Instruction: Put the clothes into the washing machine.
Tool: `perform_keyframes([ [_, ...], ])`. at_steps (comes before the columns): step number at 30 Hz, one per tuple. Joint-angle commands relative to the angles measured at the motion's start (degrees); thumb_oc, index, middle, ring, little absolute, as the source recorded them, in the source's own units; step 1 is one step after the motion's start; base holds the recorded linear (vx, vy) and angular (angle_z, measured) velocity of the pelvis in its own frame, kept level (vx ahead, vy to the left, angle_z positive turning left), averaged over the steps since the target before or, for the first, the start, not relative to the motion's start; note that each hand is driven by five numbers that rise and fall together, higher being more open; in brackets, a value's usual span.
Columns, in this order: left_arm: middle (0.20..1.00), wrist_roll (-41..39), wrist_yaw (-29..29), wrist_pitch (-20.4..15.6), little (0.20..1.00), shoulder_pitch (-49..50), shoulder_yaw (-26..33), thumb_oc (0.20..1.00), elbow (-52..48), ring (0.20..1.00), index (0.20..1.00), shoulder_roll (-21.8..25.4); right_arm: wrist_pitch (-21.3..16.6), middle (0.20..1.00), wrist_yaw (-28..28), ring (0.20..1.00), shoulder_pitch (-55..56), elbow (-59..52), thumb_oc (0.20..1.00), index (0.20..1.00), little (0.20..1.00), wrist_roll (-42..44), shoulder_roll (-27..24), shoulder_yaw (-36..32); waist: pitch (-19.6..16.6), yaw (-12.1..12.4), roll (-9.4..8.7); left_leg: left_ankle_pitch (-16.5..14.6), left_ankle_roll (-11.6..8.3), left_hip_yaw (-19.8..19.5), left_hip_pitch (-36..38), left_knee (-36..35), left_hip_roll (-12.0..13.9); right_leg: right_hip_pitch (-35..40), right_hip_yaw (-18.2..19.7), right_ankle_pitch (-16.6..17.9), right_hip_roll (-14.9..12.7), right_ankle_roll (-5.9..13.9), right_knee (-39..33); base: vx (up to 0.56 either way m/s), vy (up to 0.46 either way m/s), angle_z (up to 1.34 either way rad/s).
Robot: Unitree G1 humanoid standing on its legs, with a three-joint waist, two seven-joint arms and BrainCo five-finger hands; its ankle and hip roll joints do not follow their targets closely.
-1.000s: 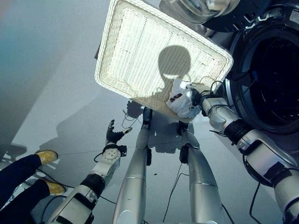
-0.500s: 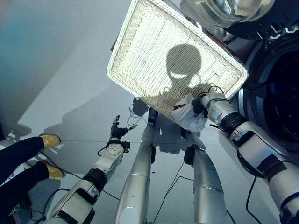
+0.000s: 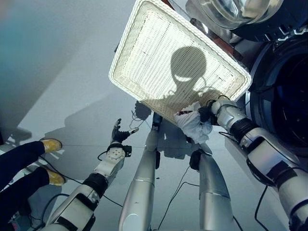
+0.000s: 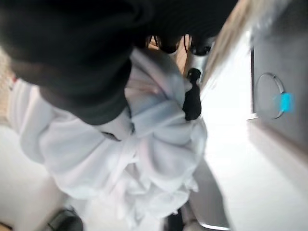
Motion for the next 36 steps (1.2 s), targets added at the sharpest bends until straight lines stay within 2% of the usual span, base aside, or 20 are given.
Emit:
perform_keyframes([
  [1, 1.0, 1.2, 0.9, 0.2, 1.0, 1.4, 1.5, 1.0, -0.4, 1.0, 1.0, 0.0, -1.6, 0.2, -7.3, 0.2, 6.7, -3.9, 0.2, 0.2, 0.2, 28.8, 0.5, -4.1, -0.1, -1.8, 1.73, -3.6, 0.91, 2.9, -0.8, 4.6, -4.4, 1.7, 1.5, 7.0, 2.1, 6.0, -7.9, 0.0, 0.0, 0.0],
  [2, 1.0, 1.1, 0.9, 0.3, 1.0, 1.5, 1.5, 1.0, -0.4, 1.0, 1.0, 0.0, -1.2, 0.2, -7.2, 0.2, 7.0, -4.5, 0.2, 0.2, 0.2, 29.7, 0.6, -4.9, -0.1, -1.9, 1.7, -3.8, 0.92, 3.0, -0.7, 4.9, -4.4, 1.8, 1.5, 6.9, 2.1, 6.01, -7.8, -0.02, 0.038, -0.02],
  [3, 1.0, 1.1, 1.0, 0.2, 1.0, 2.1, 2.0, 1.0, -0.1, 1.0, 1.0, -0.3, -3.2, 0.2, -9.7, 0.2, 8.0, -6.2, 0.2, 0.2, 0.2, 39.6, 0.6, -8.0, -0.1, -2.3, 1.62, -4.4, 0.99, 3.4, -0.3, 5.8, -4.5, 2.1, 1.6, 6.7, 2.0, 6.04, -7.2, -0.01, 0.039, -0.03],
  [4, 1.0, 1.3, 0.9, 0.1, 1.0, 2.3, 2.2, 1.0, 0.1, 1.0, 1.0, -0.4, -3.5, 0.2, -9.9, 0.2, 8.4, -6.7, 0.2, 0.2, 0.2, 41.8, 0.5, -9.0, -0.1, -2.4, 1.59, -4.6, 1.01, 3.5, -0.2, 6.1, -4.5, 2.2, 1.7, 6.6, 2.0, 6.05, -7.0, -0.01, 0.05, -0.05],
  [8, 1.0, 2.0, 1.3, -1.4, 1.0, 4.7, 3.5, 1.0, 1.1, 1.0, 1.0, -1.3, -9.9, 0.2, -12.9, 0.2, 12.3, -11.1, 0.2, 0.2, 0.2, 58.2, 0.3, -15.3, -0.1, -3.7, 1.15, -5.8, 1.14, 4.6, 0.8, 7.6, -4.5, 2.8, 2.2, 6.4, 2.1, 6.22, -6.1, -0.01, 0.059, -0.12],
  [9, 1.0, 2.5, 1.7, -2.0, 1.0, 5.9, 4.0, 1.0, 1.4, 1.0, 1.0, -2.0, -12.7, 0.2, -13.4, 0.2, 14.7, -13.1, 0.2, 0.2, 0.2, 64.2, 0.5, -18.3, -0.1, -4.5, 1.03, -6.5, 1.34, 5.1, 1.5, 8.2, -4.6, 3.2, 2.5, 6.4, 2.1, 6.32, -5.8, 0.0, 0.066, -0.14],
  [10, 1.0, 2.7, 1.7, -2.1, 1.0, 6.2, 4.2, 1.0, 1.4, 1.0, 1.0, -2.1, -13.8, 0.2, -13.8, 0.2, 15.3, -13.6, 0.2, 0.2, 0.2, 65.6, 0.7, -19.0, -0.1, -4.6, 1.0, -6.6, 1.39, 5.3, 1.7, 8.4, -4.6, 3.3, 2.6, 6.3, 2.1, 6.33, -5.8, 0.01, 0.097, -0.18],
  [12, 1.0, 3.1, 2.0, -2.9, 1.0, 8.2, 4.9, 1.0, 1.9, 1.0, 1.0, -2.8, -17.8, 0.2, -13.3, 0.2, 19.2, -17.0, 0.2, 0.2, 0.2, 73.4, 1.4, -23.0, -0.1, -5.9, 0.88, -7.8, 1.79, 6.3, 2.9, 9.3, -4.7, 4.0, 3.3, 6.3, 2.1, 6.37, -5.4, 0.02, 0.094, -0.23],
  [15, 1.0, 3.4, 1.8, -3.7, 1.0, 9.5, 5.7, 1.0, 3.0, 1.0, 1.0, -3.4, -20.8, 0.2, -10.5, 0.2, 22.8, -20.0, 0.2, 0.2, 0.2, 82.1, 2.9, -27.7, -0.1, -7.4, 0.68, -9.4, 2.21, 7.6, 3.9, 10.8, -5.0, 4.8, 4.1, 6.3, 1.9, 6.41, -5.4, 0.01, 0.086, -0.27],
  [21, 1.0, 3.2, 2.2, -3.8, 1.0, 10.4, 6.4, 1.0, 5.1, 1.0, 1.0, -4.1, -23.3, 0.2, -6.7, 0.2, 27.4, -24.5, 0.2, 0.2, 0.2, 91.6, 6.2, -31.6, -0.1, -9.8, 0.11, -11.5, 2.8, 9.7, 5.6, 12.8, -5.2, 6.1, 5.6, 6.5, 1.7, 6.49, -5.6, 0.01, 0.068, -0.29],
  [22, 1.0, 2.8, 2.2, -3.4, 1.0, 10.5, 6.7, 1.0, 5.8, 1.0, 1.0, -4.1, -23.7, 0.2, -5.8, 0.2, 29.0, -26.3, 0.2, 0.2, 0.2, 95.3, 7.7, -32.3, -0.1, -10.5, -0.03, -12.0, 3.01, 10.5, 6.3, 13.0, -5.1, 6.7, 6.1, 6.4, 1.7, 6.53, -5.7, 0.01, 0.079, -0.26],
  [24, 1.0, 2.8, 2.2, -3.1, 1.0, 10.5, 6.9, 1.0, 6.9, 1.0, 1.0, -4.4, -24.6, 0.2, -5.1, 0.2, 30.5, -27.6, 0.2, 0.2, 0.2, 100.5, 9.3, -33.2, -0.1, -11.3, -0.13, -12.4, 3.15, 11.4, 7.3, 13.0, -5.0, 7.4, 6.6, 6.5, 1.6, 6.63, -5.9, 0.02, 0.062, -0.25],
  [27, 1.0, 2.4, 2.2, -3.2, 1.0, 10.6, 7.2, 1.0, 7.8, 1.0, 1.0, -5.0, -24.5, 0.2, -4.7, 0.2, 31.5, -28.3, 0.2, 0.2, 0.2, 103.0, 10.8, -34.1, -0.1, -11.9, 0.03, -12.5, 3.24, 12.3, 8.2, 12.5, -4.8, 7.9, 7.0, 6.4, 1.6, 6.69, -6.1, 0.02, 0.078, -0.24],
  [28, 1.0, 2.1, 2.2, -3.3, 1.0, 10.5, 7.3, 1.0, 8.3, 1.0, 1.0, -5.3, -25.5, 0.2, -4.7, 0.2, 32.1, -28.6, 0.2, 0.2, 0.2, 105.2, 11.5, -34.8, -0.1, -12.3, 0.29, -12.3, 3.25, 13.1, 8.8, 11.9, -4.6, 8.3, 7.3, 6.5, 1.5, 6.75, -6.4, 0.01, 0.075, -0.27],
  [33, 1.0, 1.4, 2.4, -3.5, 1.0, 10.2, 6.9, 1.0, 9.4, 1.0, 1.0, -6.1, -28.2, 0.2, -7.6, 0.2, 32.0, -28.3, 0.2, 0.2, 0.2, 106.7, 12.2, -36.5, -0.1, -12.8, 1.61, -11.1, 3.08, 14.6, 10.6, 8.9, -4.0, 9.3, 7.8, 6.1, 1.7, 6.8, -6.9, 0.02, 0.051, -0.29],
  [36, 1.0, 1.4, 2.2, -3.4, 1.0, 9.9, 6.6, 1.0, 9.7, 1.0, 1.0, -6.1, -28.6, 0.2, -9.5, 0.2, 31.3, -27.5, 0.2, 0.2, 0.2, 105.7, 12.0, -36.5, -0.1, -12.7, 2.04, -10.7, 2.88, 14.9, 10.8, 8.4, -3.8, 9.6, 7.7, 5.7, 1.6, 6.72, -6.8, 0.04, -0.013, -0.09],
])
